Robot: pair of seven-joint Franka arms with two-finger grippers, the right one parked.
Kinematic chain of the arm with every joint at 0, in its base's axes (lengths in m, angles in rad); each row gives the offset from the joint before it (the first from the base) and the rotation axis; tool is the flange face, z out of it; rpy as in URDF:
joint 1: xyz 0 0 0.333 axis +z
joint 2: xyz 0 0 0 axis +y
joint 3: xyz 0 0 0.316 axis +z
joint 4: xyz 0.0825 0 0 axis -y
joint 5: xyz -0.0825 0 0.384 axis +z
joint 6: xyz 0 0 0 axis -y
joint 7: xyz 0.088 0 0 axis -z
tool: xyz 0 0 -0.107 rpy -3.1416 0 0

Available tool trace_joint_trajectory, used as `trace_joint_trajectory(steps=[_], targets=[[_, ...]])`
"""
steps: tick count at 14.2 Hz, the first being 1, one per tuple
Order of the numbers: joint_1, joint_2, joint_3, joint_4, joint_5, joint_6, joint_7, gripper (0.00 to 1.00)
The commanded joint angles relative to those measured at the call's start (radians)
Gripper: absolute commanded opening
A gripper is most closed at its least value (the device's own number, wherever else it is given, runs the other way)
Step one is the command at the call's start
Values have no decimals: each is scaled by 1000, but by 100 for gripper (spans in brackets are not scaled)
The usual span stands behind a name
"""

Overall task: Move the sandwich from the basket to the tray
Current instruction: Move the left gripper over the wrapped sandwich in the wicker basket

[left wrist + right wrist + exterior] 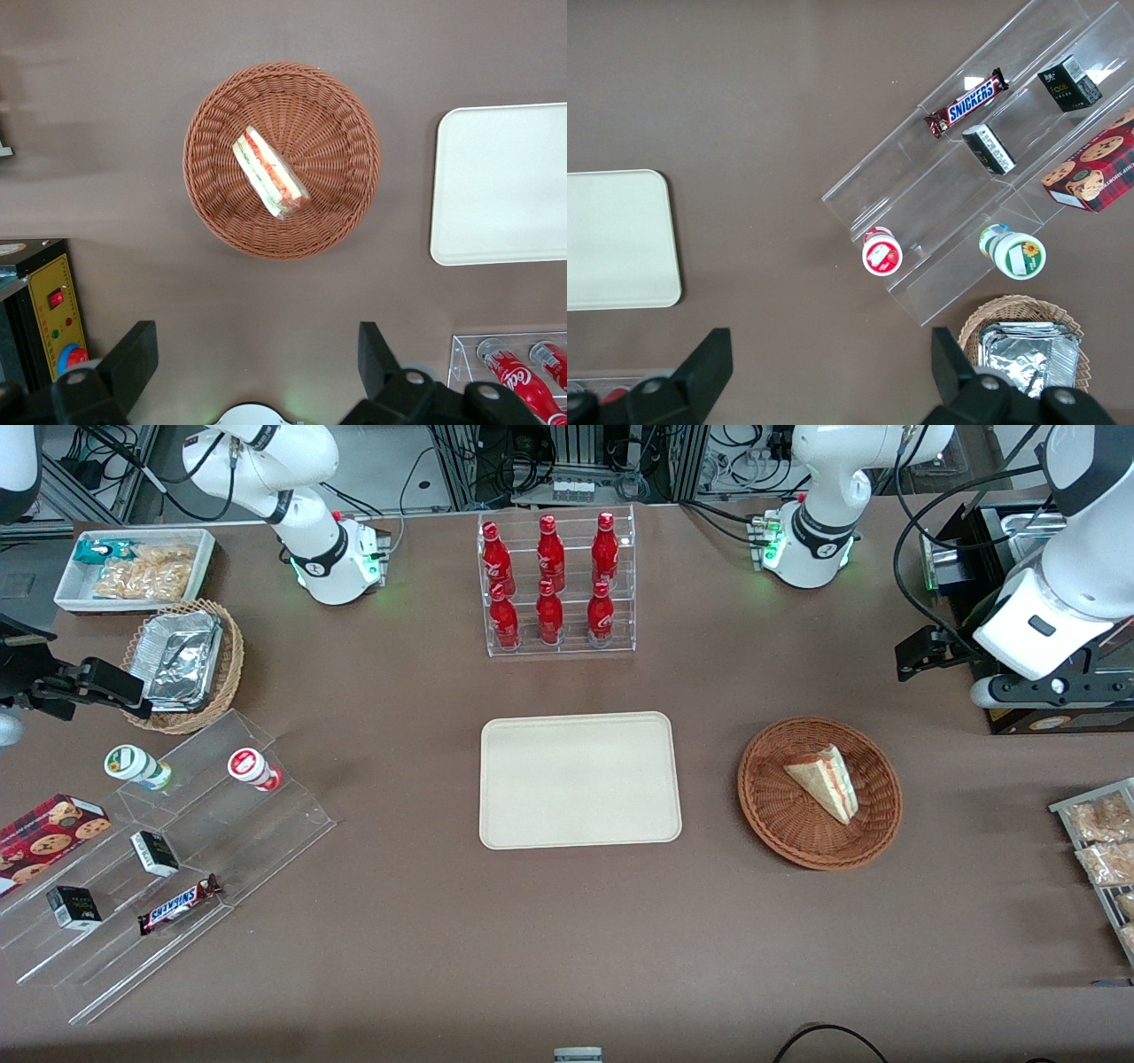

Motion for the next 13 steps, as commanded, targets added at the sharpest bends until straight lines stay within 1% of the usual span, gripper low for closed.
trace_joint_trajectory(steps=[1, 5, 8, 9, 13], targets=[[11, -16, -9, -2, 10, -17, 5, 100], [12, -1, -10, -5, 7, -9, 1, 100], [11, 39, -9, -23, -26, 26, 2, 100], [11, 57, -10, -29, -25, 26, 4, 100], [11, 62, -10, -124, -19, 67, 10, 100]])
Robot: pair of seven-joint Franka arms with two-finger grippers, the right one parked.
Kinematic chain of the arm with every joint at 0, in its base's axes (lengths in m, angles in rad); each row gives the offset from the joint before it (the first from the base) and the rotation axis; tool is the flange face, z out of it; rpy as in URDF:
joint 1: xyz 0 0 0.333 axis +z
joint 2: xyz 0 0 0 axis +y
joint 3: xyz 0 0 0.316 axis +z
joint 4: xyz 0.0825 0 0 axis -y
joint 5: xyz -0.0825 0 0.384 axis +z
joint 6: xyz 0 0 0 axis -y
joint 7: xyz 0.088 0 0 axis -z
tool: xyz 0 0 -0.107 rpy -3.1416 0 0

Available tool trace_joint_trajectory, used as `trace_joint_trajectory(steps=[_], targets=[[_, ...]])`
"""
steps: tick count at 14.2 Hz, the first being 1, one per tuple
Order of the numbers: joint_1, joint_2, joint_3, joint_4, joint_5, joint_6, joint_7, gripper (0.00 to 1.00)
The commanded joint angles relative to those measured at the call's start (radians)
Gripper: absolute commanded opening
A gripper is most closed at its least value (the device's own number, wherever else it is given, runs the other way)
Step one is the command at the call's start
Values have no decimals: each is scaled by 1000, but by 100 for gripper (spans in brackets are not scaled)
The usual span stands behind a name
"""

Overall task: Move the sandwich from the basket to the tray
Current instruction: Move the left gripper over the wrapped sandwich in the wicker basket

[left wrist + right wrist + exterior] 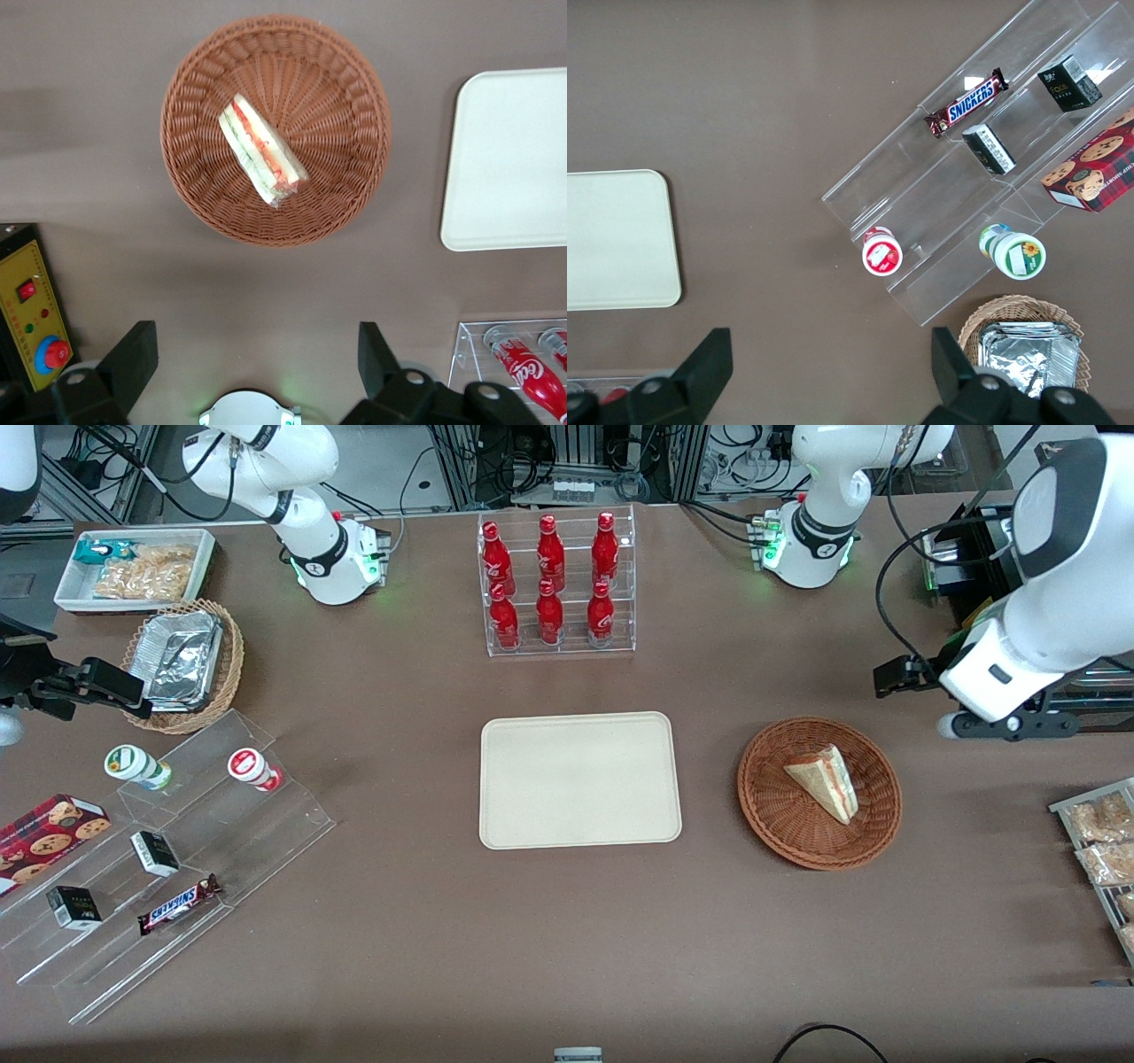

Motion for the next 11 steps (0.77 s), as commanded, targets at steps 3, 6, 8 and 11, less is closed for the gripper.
trace_joint_trajectory(steps=[3, 6, 8, 11], targets=[[11, -13, -8, -160, -1, 124, 12, 100], [11, -14, -8, -251, 0, 233, 13, 100], [11, -14, -8, -306, 0, 299, 10, 100], [12, -30, -6, -456, 0, 507, -8, 100]])
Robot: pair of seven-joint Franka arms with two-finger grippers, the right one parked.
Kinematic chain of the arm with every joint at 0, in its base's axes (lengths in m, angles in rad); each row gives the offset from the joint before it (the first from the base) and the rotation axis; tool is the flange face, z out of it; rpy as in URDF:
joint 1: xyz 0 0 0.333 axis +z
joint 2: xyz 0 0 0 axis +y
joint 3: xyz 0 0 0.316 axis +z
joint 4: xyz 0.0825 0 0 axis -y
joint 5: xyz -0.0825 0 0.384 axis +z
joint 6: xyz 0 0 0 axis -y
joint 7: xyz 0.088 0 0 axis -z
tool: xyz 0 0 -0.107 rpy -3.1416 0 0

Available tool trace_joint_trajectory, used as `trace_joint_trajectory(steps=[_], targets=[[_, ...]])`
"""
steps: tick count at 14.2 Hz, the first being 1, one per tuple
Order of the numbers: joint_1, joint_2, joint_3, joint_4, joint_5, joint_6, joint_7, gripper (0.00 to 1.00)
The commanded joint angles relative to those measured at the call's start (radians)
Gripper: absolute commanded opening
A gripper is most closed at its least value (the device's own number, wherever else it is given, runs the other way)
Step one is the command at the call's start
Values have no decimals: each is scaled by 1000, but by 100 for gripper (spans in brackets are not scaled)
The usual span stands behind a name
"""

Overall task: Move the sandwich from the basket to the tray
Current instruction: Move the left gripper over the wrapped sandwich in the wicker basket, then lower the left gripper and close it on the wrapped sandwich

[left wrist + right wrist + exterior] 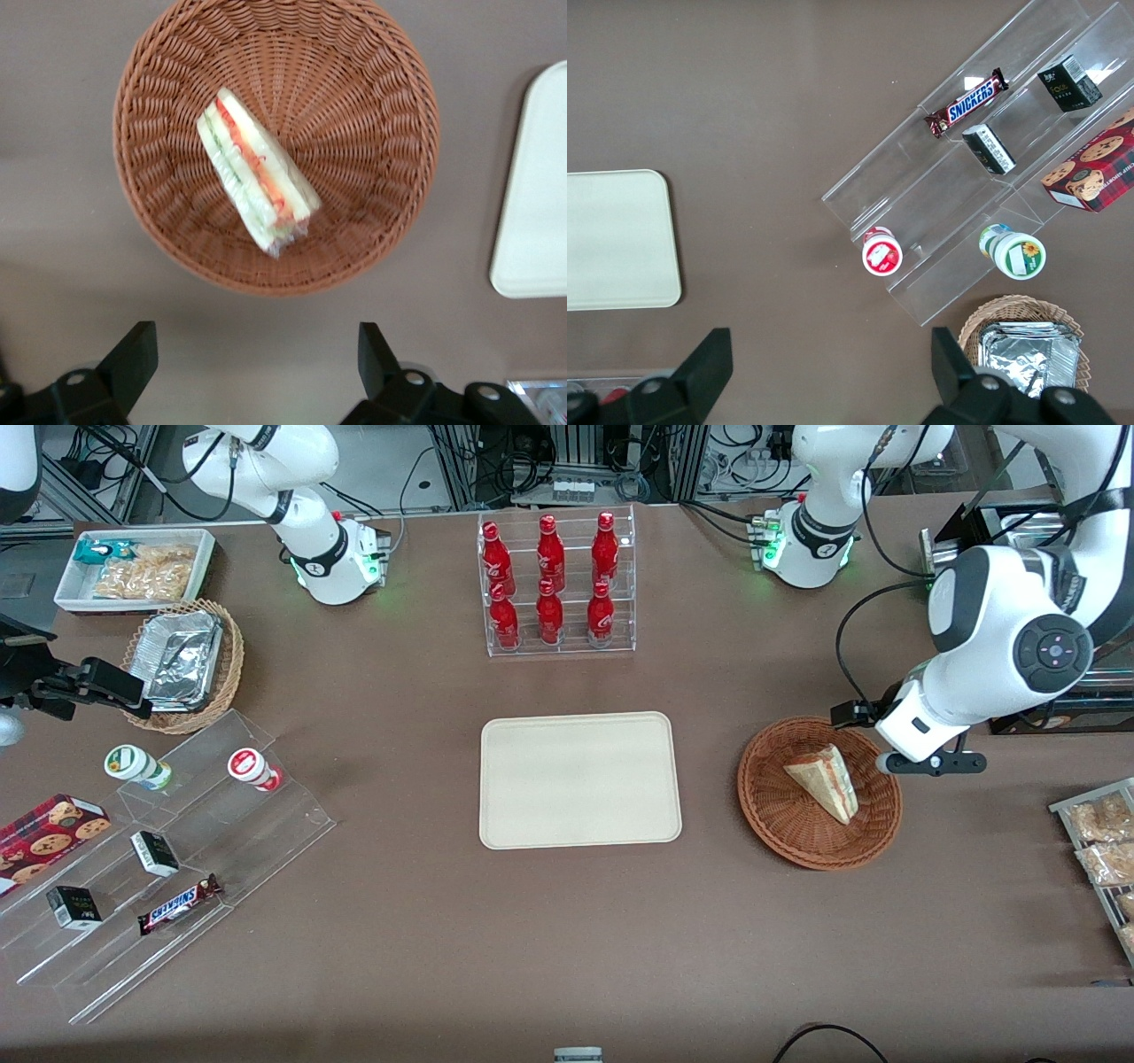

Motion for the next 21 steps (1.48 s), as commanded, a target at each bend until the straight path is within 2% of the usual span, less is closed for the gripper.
trace_joint_trajectory(steps=[1, 3, 6, 10, 17, 21], targets=[[12, -46, -7, -162, 0, 186, -47, 100], [9, -42, -9, -202, 0, 265, -149, 100], [9, -37, -9, -212, 0, 293, -245, 100], [8, -46, -9, -313, 0, 472, -512, 100], [1, 25, -12, -314, -3, 578, -902, 100], [0, 59, -12, -310, -3, 593, -912, 100]])
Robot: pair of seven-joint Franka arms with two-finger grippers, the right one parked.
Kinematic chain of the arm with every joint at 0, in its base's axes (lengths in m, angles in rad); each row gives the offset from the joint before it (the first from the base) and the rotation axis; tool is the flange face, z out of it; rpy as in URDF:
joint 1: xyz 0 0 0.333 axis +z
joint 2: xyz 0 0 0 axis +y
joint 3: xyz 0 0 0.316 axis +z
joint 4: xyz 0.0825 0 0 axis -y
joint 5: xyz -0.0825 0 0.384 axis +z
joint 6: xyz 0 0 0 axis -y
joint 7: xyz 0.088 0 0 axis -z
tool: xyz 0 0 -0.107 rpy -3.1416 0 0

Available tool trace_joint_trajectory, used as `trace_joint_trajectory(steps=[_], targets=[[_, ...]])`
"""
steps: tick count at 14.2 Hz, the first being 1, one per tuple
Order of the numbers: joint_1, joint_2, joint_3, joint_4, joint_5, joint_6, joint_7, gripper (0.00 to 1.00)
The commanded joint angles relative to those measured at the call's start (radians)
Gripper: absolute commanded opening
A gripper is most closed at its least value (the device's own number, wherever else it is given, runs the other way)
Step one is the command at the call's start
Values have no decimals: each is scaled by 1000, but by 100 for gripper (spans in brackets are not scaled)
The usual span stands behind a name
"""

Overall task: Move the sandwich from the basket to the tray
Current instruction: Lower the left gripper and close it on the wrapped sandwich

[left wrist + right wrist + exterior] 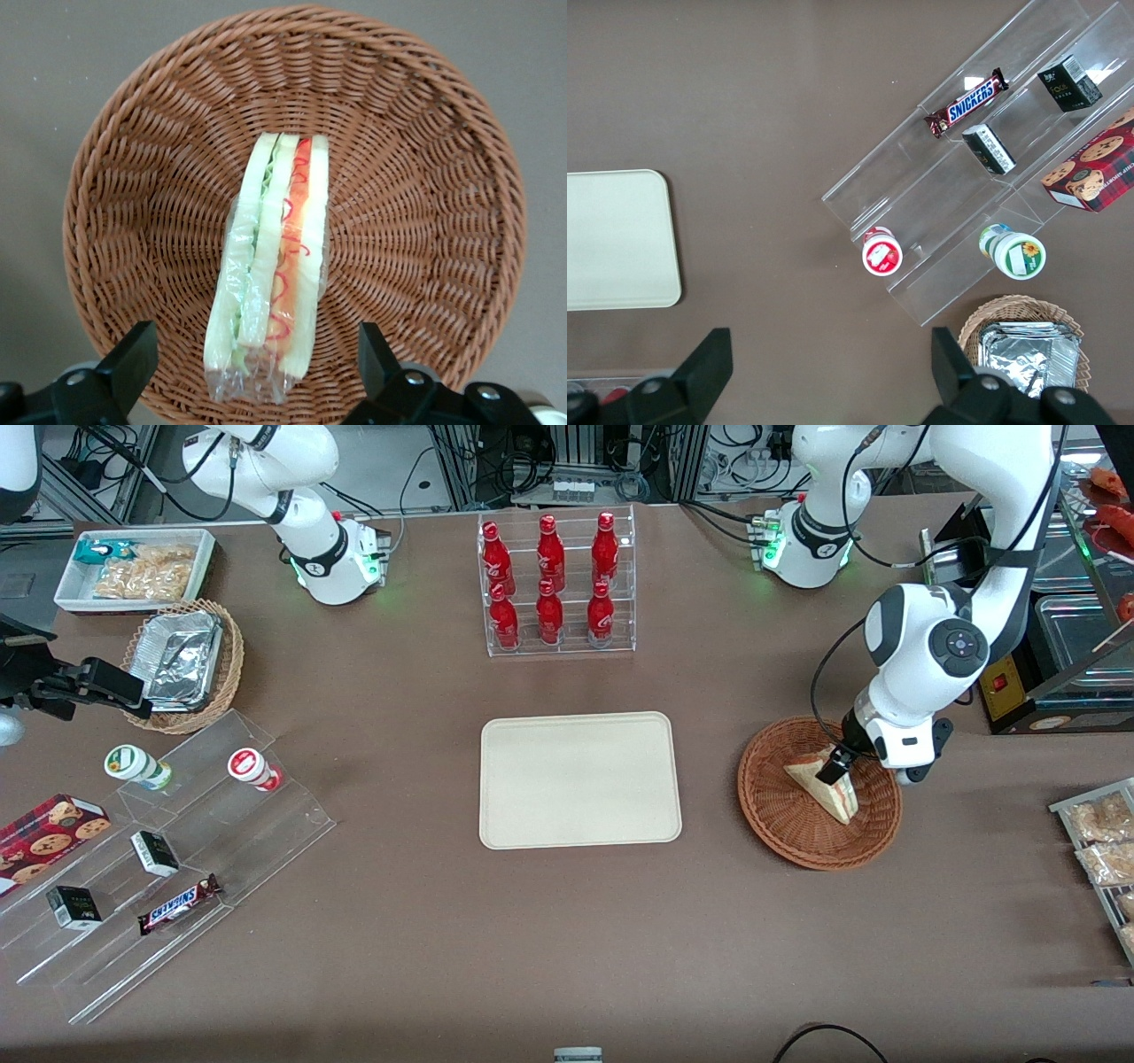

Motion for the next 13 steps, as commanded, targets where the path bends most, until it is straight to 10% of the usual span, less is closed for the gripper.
trace_joint_trajectory(steps=[1, 5, 9, 13], targets=[[1, 28, -7, -1, -1, 18, -16, 100], [1, 62, -7, 1, -3, 20, -16, 100], [2, 66, -7, 12, -3, 18, -13, 13], [2, 48, -7, 76, -3, -66, 41, 7]])
